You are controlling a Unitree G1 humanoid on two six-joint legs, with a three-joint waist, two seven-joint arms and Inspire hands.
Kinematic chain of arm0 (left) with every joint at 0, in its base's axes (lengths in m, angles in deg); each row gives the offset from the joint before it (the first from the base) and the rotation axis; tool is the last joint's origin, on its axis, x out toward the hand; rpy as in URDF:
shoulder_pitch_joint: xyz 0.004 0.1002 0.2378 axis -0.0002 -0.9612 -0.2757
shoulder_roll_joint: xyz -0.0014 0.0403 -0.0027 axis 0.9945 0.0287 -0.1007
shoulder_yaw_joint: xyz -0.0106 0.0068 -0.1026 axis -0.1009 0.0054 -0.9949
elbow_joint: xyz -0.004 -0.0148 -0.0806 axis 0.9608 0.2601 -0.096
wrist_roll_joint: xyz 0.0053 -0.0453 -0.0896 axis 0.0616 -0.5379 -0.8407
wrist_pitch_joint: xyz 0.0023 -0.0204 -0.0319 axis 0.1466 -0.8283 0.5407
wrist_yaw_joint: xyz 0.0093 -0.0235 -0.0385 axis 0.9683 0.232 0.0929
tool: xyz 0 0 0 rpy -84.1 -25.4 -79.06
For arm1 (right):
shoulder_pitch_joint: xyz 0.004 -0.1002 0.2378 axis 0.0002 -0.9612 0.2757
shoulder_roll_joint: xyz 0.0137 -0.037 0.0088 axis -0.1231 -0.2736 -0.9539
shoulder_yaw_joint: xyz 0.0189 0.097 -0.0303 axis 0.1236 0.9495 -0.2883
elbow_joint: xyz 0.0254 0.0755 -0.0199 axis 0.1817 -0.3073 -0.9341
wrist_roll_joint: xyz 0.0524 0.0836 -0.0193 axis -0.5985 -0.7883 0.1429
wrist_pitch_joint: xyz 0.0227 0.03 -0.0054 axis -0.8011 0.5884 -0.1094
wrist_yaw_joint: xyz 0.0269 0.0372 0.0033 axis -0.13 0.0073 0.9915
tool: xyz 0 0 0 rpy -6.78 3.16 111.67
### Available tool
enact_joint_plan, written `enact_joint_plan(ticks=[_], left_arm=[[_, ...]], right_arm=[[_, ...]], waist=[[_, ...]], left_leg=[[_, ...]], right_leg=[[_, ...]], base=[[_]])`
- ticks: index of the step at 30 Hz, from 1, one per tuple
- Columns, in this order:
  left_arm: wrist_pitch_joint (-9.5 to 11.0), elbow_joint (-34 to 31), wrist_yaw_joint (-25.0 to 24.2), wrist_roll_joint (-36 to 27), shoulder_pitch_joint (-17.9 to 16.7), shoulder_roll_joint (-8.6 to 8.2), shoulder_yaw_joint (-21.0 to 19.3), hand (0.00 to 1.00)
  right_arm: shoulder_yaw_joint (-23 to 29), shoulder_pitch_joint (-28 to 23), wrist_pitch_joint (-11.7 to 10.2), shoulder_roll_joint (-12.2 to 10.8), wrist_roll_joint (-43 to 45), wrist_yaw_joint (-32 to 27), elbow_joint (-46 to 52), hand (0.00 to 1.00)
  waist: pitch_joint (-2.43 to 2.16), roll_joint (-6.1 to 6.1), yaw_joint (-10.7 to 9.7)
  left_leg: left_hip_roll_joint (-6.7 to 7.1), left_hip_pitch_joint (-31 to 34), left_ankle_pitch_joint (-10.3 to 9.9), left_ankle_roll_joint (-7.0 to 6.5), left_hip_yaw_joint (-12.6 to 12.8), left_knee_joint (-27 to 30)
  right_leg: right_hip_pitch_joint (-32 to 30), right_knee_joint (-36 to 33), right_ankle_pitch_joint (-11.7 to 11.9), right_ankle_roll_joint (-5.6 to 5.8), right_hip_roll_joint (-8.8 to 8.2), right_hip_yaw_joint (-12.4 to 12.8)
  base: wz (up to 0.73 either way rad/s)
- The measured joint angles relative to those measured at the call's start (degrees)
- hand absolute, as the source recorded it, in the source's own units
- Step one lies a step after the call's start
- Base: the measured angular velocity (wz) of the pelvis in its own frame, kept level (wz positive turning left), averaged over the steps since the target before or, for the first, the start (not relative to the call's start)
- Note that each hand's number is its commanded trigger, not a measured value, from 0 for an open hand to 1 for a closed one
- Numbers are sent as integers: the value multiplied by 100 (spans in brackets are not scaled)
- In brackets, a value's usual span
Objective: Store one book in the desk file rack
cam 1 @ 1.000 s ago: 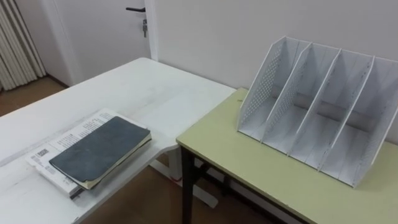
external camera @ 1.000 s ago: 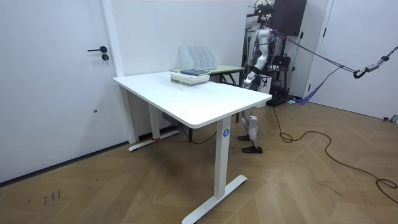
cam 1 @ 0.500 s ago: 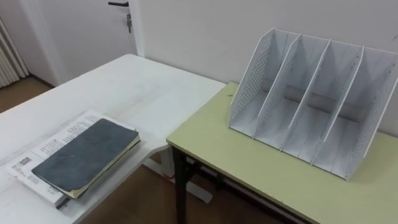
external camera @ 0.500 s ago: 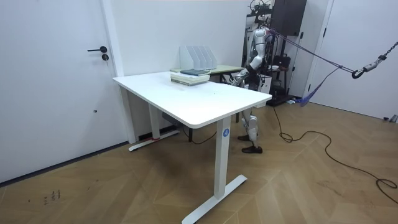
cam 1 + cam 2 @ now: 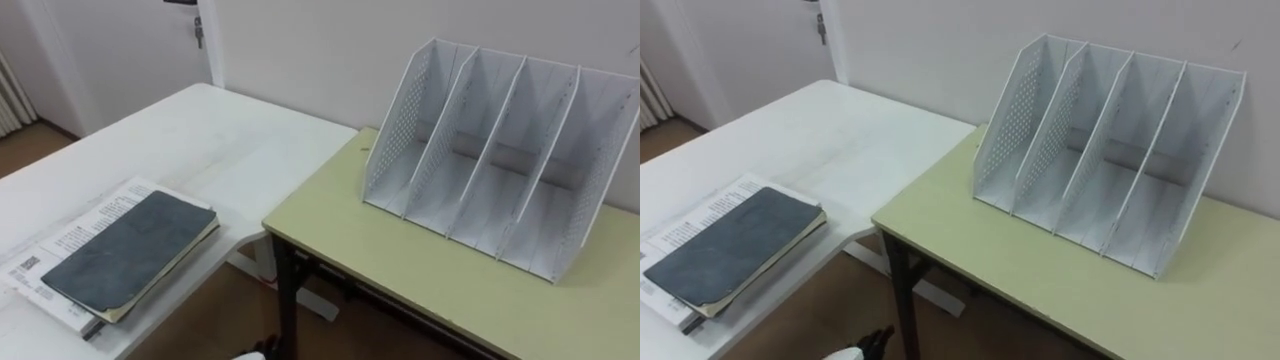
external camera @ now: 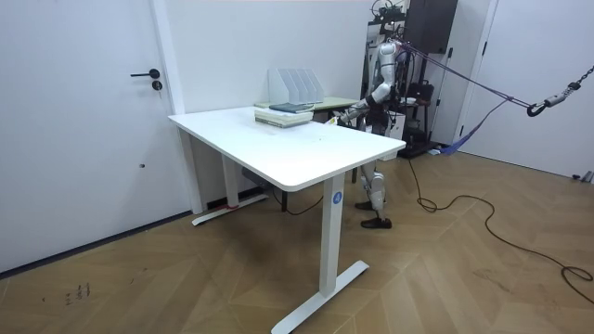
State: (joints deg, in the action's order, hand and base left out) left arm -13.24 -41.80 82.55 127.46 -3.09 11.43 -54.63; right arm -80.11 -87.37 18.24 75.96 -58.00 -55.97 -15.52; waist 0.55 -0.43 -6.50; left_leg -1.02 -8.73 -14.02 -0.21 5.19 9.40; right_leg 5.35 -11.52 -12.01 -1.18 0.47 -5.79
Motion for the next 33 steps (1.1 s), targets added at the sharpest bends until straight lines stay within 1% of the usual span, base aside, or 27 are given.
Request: enact_joint_plan(ticks=[1,5,7,10,14,17,18,19,22,26,29,30,33], left_arm=[[4,-104,16,7,-1,56,32,0],[7,-517,205,121,-2,142,66,0],[67,-898,385,220,-1,180,75,0],[177,-1043,670,319,56,185,74,0],[178,-1132,866,335,79,223,74,0],[187,-1370,987,355,80,283,62,0],[239,-1472,1076,376,80,307,39,0],[303,-1554,1150,431,81,304,-14,0],[454,-1592,1392,499,92,307,-182,0],[482,-1590,1674,496,93,315,-342,0],[514,-1590,1937,498,95,321,-389,0],[531,-1590,2045,497,95,324,-393,0],[537,-1590,2265,496,95,343,-439,0]], right_arm=[[-1,3,-8,0,0,-3,-33,0],[0,9,-9,2,0,-70,-97,0],[-3,6,-12,2,-27,-76,-109,0],[-5,3,-20,2,-89,-68,-112,0],[-5,3,-39,2,-215,-72,-109,0],[-4,-15,-109,2,-275,-109,-122,0],[-3,-16,-128,3,-275,-112,-112,0],[-3,-14,-140,2,-274,-112,-116,0],[-1,-37,-163,2,-273,-112,-153,0],[-4,-70,-162,2,-278,-157,-171,0],[-3,-115,-157,0,-288,-181,-212,0],[-3,-112,-153,0,-299,-180,-254,0],[-17,-114,-119,1,-332,-173,-289,0]], waist=[[3,-2,1],[5,-1,-5],[3,2,4],[1,5,8],[0,10,4],[-4,23,16],[-5,24,18],[-16,47,21],[-11,48,15],[8,76,20],[-1,96,35],[6,113,54],[1,169,72]], left_leg=[[3,6,0,0,-15,0],[13,15,0,0,-57,8],[17,1,0,0,-62,9],[15,-3,0,0,-62,11],[7,-1,0,0,-61,11],[5,8,0,0,-59,10],[5,6,0,0,-59,9],[5,5,0,0,-73,9],[4,-12,0,0,-71,7],[-1,-74,0,0,-67,6],[2,-76,0,0,-52,8],[2,-74,0,0,-53,8],[2,-81,1,-2,-40,12]], right_leg=[[7,11,0,0,-4,-18],[22,91,5,9,-13,-58],[23,99,6,10,-18,-60],[22,99,9,13,-19,-75],[16,101,14,5,-14,-90],[8,109,16,3,-10,-90],[13,108,16,3,-11,-87],[53,106,17,3,-12,-94],[108,112,18,3,-16,-153],[154,109,20,-1,-16,-188],[154,186,20,2,-24,-202],[151,187,24,6,-21,-192],[145,180,33,9,-16,-168]], base=[[8],[9],[0],[0],[0],[0],[0],[0],[5],[5],[10],[0],[-3]])
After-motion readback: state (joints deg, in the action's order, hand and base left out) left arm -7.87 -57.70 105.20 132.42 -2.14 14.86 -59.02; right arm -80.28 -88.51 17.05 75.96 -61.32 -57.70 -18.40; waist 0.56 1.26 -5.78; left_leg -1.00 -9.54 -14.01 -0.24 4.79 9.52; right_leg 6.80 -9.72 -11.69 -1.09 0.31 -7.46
